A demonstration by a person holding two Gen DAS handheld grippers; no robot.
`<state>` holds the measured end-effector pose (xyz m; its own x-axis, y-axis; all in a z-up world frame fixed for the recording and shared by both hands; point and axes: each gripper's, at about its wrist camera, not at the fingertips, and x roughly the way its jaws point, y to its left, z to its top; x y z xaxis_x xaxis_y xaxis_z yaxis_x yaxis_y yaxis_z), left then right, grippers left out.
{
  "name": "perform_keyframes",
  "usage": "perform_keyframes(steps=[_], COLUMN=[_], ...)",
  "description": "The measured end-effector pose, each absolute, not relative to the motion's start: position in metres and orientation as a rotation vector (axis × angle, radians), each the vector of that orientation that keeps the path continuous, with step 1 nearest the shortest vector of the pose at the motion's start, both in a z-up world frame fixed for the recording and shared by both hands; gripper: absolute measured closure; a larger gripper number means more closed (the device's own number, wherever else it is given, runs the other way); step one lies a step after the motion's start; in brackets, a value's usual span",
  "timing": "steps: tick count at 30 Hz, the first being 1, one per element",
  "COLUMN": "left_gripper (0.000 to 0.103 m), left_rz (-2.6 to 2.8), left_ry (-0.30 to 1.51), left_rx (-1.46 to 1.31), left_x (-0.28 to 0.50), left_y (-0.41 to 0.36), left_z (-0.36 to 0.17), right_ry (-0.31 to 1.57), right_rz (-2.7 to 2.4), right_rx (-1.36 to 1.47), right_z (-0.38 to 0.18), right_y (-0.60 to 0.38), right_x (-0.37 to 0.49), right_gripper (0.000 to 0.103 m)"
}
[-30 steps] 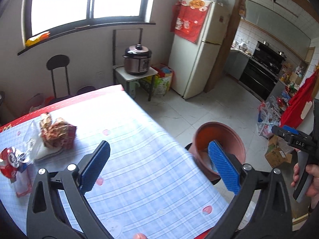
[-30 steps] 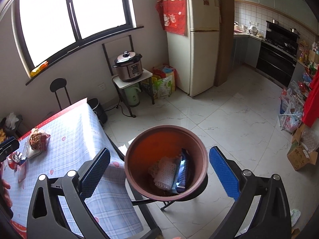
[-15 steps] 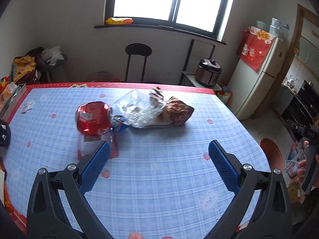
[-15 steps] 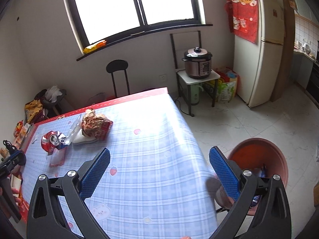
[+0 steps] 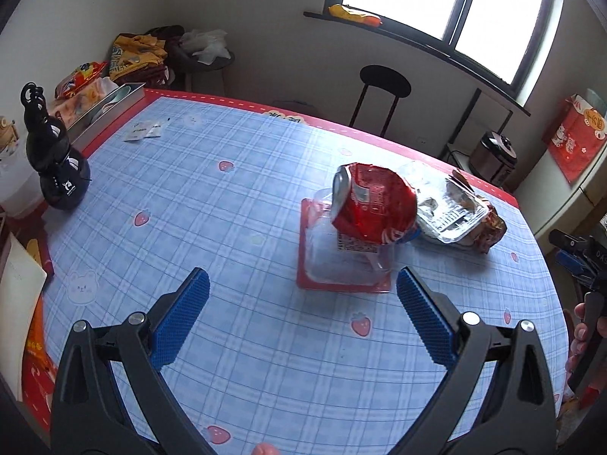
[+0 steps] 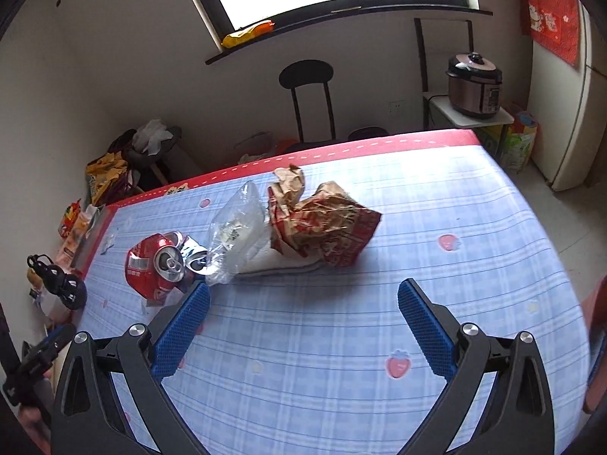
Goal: Collect trash
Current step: 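Return to the table and grasp the clear plastic tray with the right gripper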
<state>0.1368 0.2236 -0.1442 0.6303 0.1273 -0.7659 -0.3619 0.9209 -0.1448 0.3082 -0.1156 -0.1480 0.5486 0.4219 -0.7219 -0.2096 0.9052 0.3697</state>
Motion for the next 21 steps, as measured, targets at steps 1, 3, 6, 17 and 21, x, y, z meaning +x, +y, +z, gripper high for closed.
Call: perform_keyframes(steps=[1, 3, 6, 17, 21], left_gripper=[0.006, 0.006, 0.006, 0.006, 0.008], left_rz=[0.290, 0.308, 0.333, 0.262, 0.198], left_ry=[0.845, 0.846, 0.835, 0.802, 0.792], left_rx=[-0.287, -0.264, -0.259, -0.310, -0.310], left_x=[0.137, 0.138, 0.137, 0.139, 0.142], left_y=[0.229, 0.240, 0.259, 0.290, 0.286], left_z=[-0.146, -0.151, -0.155, -0.156, -0.154], right_ry=[0.922, 0.939, 0.984, 1.049, 1.032], right_rz=[0.384, 0.378, 0.370, 0.261, 0.246], right_rx=[0.271, 0.280, 0.313, 0.528, 0.545], right_z=[-0.155, -0.172, -0.196, -0.239, -0.232], right_y=[-0.103, -0.079, -0.050, -0.030, -0.034], right_x=[0.314, 0.323, 0.339, 0.374, 0.362], right_gripper=[0.006, 0.015, 0.026, 0.071, 0.085])
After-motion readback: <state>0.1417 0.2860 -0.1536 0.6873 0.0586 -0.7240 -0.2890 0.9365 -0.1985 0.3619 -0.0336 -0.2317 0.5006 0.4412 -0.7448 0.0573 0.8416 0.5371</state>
